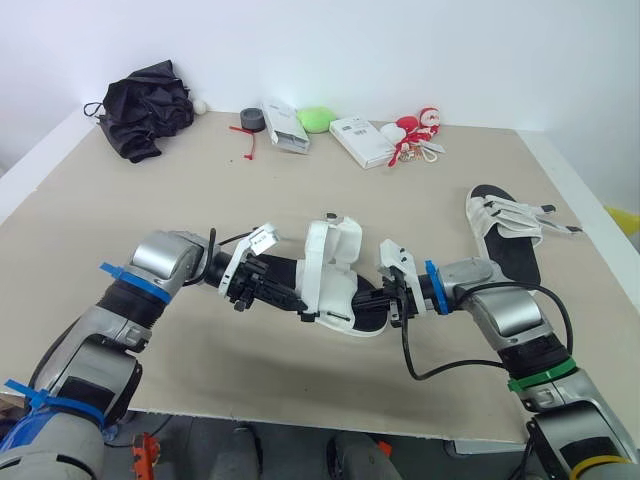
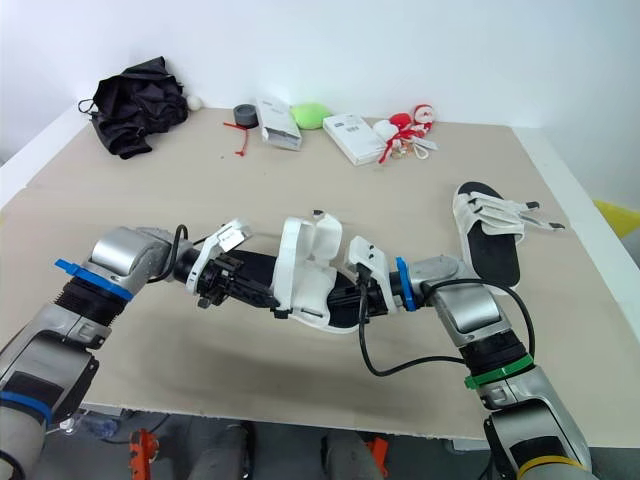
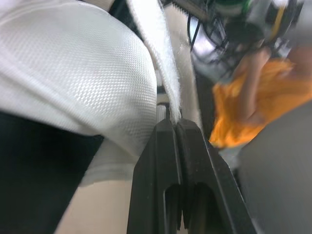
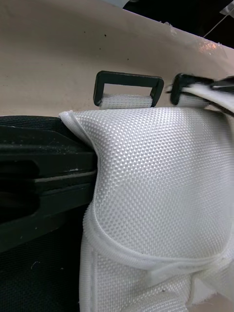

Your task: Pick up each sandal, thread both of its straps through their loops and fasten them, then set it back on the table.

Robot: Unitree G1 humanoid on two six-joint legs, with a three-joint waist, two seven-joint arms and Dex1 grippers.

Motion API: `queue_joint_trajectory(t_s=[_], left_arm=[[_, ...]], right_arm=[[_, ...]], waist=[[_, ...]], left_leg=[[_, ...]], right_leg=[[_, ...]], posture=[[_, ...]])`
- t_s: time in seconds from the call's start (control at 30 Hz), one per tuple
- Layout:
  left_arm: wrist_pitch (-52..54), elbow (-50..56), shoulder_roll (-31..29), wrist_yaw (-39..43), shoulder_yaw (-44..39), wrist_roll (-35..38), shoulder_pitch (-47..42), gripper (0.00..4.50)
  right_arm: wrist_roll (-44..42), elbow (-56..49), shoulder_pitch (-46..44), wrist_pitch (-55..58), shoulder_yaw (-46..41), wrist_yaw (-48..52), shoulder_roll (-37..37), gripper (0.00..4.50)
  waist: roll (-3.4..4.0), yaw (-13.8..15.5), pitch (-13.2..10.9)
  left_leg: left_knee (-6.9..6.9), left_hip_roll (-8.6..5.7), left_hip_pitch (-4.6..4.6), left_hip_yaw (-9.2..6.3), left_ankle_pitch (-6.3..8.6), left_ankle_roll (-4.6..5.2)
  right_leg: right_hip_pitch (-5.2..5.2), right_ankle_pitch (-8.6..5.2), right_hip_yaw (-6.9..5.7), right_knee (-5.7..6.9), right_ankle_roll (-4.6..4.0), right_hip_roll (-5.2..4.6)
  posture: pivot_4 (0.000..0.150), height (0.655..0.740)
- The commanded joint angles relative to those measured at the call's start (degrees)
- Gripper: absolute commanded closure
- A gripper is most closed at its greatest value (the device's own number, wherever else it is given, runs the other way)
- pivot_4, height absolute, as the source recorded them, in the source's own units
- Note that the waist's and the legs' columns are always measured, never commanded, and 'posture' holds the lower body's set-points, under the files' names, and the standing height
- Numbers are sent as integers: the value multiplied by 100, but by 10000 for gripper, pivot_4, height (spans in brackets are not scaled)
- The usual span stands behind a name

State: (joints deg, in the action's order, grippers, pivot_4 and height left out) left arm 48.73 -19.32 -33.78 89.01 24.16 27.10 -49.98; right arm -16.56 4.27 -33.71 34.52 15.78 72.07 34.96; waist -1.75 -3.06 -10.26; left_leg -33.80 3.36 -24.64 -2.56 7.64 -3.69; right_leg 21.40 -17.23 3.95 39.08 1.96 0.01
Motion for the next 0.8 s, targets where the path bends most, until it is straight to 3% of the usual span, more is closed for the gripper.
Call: queue_joint_trajectory(t_s=[0.03,0.13,0.17,0.23,0.4,0.6,0.8], left_arm=[[-733,186,-35,-3,144,-459,169,44516],[-1139,217,49,-90,58,-630,215,44516],[-1231,211,81,-137,-1,-659,221,42072],[-1252,210,128,-182,-134,-631,202,36434],[-633,282,397,-605,-857,-118,16,15633],[1333,911,159,-605,-1633,1139,-37,15633],[1704,606,432,-1364,-1838,1176,-33,15633]], right_arm=[[212,166,159,122,294,-77,-9,45000],[215,176,153,117,298,-77,-13,45000],[217,183,150,112,297,-76,-13,45000],[219,190,150,103,294,-71,-8,45000],[232,225,121,79,300,-52,-5,45000],[237,267,78,58,318,-32,-21,45000],[252,361,0,16,341,-12,-71,45000]], waist=[[0,1,0],[0,3,0],[0,3,0],[0,7,0],[2,24,1],[2,8,-2],[2,7,-2]], left_leg=[[0,0,0,1,0,0],[-1,0,1,2,0,0],[-1,0,2,2,0,0],[-3,0,1,2,0,0],[-23,0,1,0,-1,1],[-39,0,-10,1,-1,2],[-28,2,-6,-3,0,2]], right_leg=[[0,0,0,0,0,0],[-2,0,1,0,0,0],[-2,0,1,0,0,0],[-3,0,2,0,0,0],[-11,9,1,1,2,0],[-4,16,4,2,10,0],[-4,13,1,3,9,5]], posture=[[1500,7322],[1500,7322],[1500,7322],[1500,7322],[1500,7322],[1500,7322],[1500,7322]])
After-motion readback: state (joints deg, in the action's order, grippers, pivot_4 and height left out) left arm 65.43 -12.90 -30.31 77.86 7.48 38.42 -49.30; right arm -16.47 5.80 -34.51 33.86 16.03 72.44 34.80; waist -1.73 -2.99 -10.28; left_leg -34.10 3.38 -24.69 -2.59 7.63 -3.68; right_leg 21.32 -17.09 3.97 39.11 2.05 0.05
